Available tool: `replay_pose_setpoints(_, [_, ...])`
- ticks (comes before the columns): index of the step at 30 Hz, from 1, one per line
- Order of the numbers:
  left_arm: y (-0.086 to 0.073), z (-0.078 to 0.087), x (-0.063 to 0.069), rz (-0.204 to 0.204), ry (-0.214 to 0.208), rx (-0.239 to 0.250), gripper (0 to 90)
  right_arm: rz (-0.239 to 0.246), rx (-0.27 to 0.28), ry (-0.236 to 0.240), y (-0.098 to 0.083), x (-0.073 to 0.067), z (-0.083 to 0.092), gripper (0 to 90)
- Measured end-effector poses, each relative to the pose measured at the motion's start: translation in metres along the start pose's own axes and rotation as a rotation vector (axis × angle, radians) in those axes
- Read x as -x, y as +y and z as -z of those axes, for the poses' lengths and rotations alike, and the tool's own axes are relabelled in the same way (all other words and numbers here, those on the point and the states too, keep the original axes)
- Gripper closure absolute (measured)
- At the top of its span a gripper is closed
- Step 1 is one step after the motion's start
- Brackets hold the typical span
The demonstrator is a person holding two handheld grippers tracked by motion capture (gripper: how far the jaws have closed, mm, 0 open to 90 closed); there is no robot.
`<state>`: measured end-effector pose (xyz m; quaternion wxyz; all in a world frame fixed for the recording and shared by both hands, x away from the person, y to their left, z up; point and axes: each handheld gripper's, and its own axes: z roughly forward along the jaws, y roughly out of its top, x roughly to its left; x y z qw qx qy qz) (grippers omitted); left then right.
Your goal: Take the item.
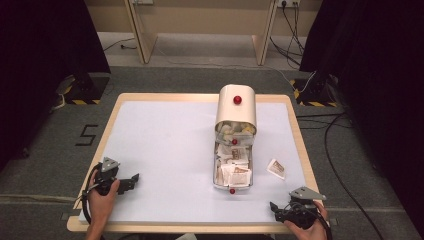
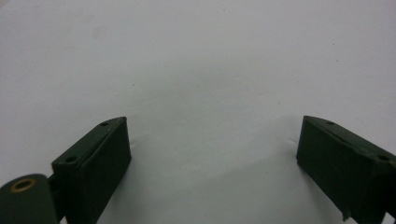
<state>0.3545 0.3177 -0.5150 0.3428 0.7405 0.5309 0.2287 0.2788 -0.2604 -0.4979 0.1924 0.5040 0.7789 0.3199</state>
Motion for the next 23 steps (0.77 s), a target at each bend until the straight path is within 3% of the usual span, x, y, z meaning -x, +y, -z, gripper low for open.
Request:
replay_pose_setpoints(3, [0.0, 0.0, 0.0, 0.0, 0.0, 0.0, 9.0, 0.036, -0.008, -0.019, -0.0001, -0.0028, -0.0012, 15.4])
replay_pose_setpoints(23, [0.0, 0.0, 0.0, 0.0, 0.0, 0.0, 9.0, 0.033, -0.007, -0.015, -0.0003, -0.0025, -0.0013, 15.3])
